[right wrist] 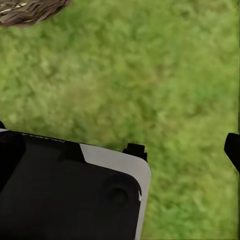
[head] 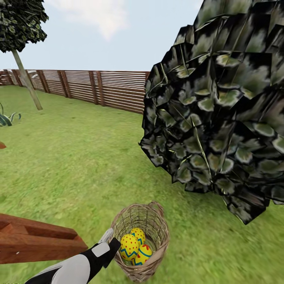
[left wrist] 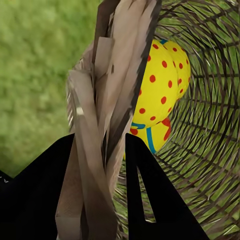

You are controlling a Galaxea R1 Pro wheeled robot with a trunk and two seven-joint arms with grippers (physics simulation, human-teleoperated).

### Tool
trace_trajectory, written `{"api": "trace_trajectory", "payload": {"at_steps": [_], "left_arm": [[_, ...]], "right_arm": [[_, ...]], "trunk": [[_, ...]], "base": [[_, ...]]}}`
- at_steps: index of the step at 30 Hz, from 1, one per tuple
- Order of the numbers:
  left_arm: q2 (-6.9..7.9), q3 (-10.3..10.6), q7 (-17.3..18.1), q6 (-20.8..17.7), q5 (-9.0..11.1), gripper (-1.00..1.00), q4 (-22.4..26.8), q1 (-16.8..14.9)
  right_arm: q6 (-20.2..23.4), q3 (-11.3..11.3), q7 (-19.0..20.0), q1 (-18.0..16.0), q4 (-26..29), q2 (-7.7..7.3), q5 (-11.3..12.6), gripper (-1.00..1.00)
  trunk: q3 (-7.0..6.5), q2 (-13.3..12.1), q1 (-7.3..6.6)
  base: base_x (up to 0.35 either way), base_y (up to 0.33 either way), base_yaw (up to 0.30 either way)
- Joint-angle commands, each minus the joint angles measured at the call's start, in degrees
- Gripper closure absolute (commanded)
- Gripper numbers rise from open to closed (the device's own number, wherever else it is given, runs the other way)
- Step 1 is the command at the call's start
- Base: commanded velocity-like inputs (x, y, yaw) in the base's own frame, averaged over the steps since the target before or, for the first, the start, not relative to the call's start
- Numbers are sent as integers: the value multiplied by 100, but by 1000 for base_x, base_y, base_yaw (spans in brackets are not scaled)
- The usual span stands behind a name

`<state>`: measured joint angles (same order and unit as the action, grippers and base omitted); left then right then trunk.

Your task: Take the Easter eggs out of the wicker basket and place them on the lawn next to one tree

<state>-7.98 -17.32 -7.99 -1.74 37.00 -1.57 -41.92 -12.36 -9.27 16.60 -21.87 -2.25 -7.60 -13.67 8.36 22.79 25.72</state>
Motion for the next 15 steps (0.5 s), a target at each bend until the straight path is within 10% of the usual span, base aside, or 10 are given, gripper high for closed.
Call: {"api": "trace_trajectory", "payload": {"at_steps": [1,15], "left_arm": [[-1,-72,-18,-11,-34,100,-2,-9],[-1,-76,-18,-11,-32,100,-2,-9]], "right_arm": [[-39,-49,10,-10,-25,-3,-48,-100],[-40,-49,10,-8,-30,-4,-57,-100]], "trunk": [[11,12,7],[11,12,7]], "base": [[324,-124,292],[324,-124,292]]}}
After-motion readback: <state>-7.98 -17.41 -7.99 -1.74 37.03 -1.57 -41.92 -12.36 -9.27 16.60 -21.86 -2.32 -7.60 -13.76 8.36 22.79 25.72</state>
